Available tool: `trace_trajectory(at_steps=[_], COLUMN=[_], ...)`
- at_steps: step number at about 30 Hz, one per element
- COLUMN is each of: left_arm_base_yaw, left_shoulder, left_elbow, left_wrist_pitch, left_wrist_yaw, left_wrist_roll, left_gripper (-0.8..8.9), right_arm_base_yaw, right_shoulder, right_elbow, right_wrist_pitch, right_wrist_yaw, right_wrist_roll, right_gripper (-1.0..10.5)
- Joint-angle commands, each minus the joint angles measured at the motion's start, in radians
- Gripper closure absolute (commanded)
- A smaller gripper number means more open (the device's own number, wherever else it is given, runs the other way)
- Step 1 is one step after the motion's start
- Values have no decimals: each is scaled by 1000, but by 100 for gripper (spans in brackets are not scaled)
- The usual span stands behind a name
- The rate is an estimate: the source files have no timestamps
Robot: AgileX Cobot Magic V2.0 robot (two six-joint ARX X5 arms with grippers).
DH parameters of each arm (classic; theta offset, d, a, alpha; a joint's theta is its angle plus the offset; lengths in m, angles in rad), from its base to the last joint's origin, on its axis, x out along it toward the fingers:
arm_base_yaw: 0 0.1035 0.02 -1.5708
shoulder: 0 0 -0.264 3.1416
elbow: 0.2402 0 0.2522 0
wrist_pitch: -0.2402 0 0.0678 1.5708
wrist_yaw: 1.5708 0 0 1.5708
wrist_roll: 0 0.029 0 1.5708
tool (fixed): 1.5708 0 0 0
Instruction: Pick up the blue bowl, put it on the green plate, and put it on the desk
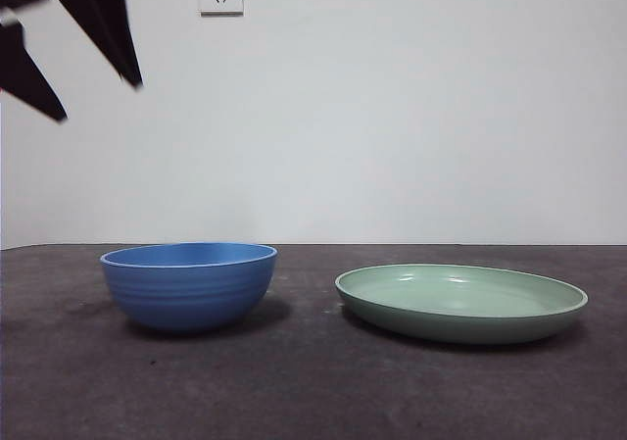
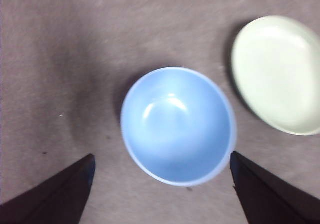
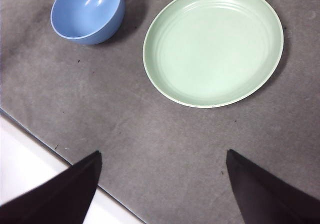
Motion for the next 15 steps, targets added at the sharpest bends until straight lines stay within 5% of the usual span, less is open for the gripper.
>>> trace_trajectory(at_steps=[1, 15], left_arm_base_yaw=[-17, -33], left_shoulder=[98, 455], left_elbow=[47, 61], left_wrist_pitch=[9, 142], left_wrist_yaw=[-60, -102], left_wrist_roll=[11, 20], left_gripper=[381, 382], right_arm_base_yaw=[4, 4], right_shoulder=[4, 4], right_elbow=[18, 18], right_wrist_pitch=[10, 13], right_wrist_yaw=[-3, 7], right_wrist_roll=[-4, -4], right_gripper=[548, 548])
